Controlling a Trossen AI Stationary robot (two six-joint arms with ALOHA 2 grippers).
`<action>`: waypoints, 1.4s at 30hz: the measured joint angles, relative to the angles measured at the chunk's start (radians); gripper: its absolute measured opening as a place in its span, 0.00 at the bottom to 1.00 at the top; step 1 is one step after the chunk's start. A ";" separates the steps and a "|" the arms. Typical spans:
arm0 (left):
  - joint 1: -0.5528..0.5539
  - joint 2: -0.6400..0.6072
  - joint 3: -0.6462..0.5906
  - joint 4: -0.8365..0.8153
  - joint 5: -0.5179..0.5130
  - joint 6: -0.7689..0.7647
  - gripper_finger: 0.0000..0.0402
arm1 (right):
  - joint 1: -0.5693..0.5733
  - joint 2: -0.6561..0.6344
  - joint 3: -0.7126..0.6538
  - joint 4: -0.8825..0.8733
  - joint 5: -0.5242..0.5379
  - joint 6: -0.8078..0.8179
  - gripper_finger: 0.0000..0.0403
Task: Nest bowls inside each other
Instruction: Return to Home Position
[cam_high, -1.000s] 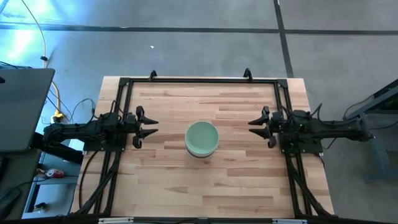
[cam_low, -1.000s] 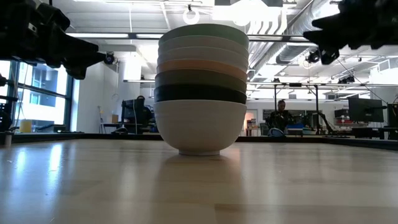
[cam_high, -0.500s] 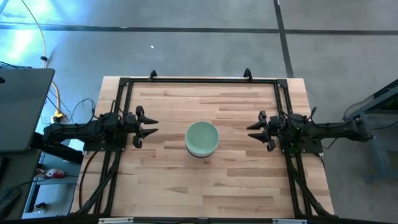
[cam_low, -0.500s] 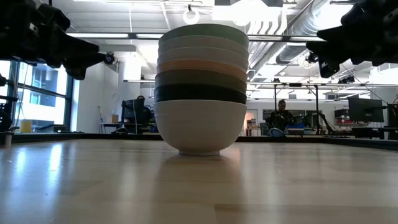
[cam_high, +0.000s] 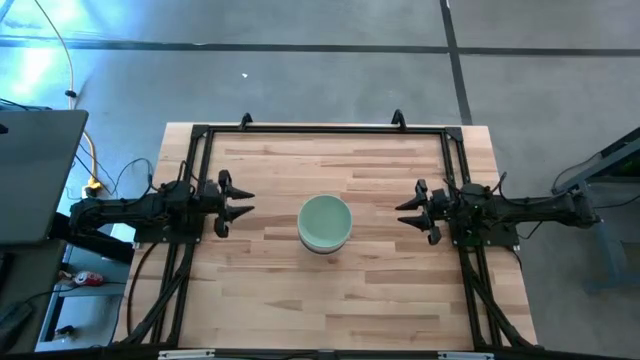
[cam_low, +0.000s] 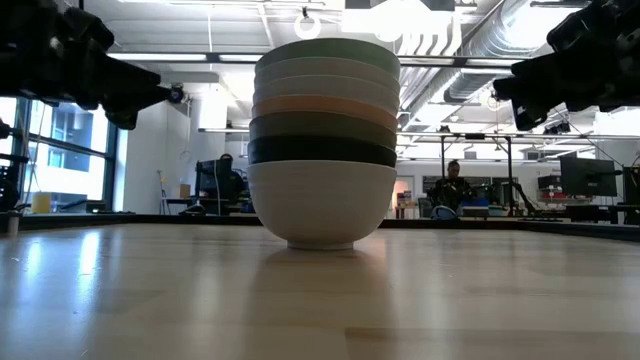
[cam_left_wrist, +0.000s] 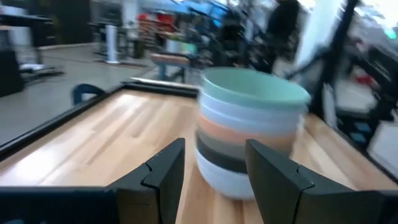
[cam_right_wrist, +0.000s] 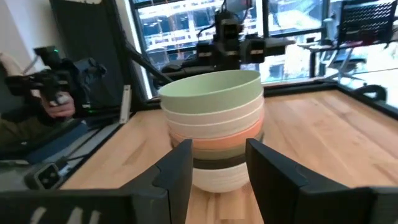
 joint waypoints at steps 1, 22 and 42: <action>0.000 0.000 0.000 -0.011 0.024 0.019 0.39 | 0.000 0.000 0.000 0.000 0.008 -0.012 0.35; 0.000 0.000 0.000 -0.006 0.059 -0.015 0.39 | 0.000 0.001 -0.001 -0.059 0.031 -0.008 0.35; 0.002 0.000 -0.001 -0.005 0.037 0.184 0.39 | 0.000 0.001 -0.002 -0.065 0.110 -0.174 0.35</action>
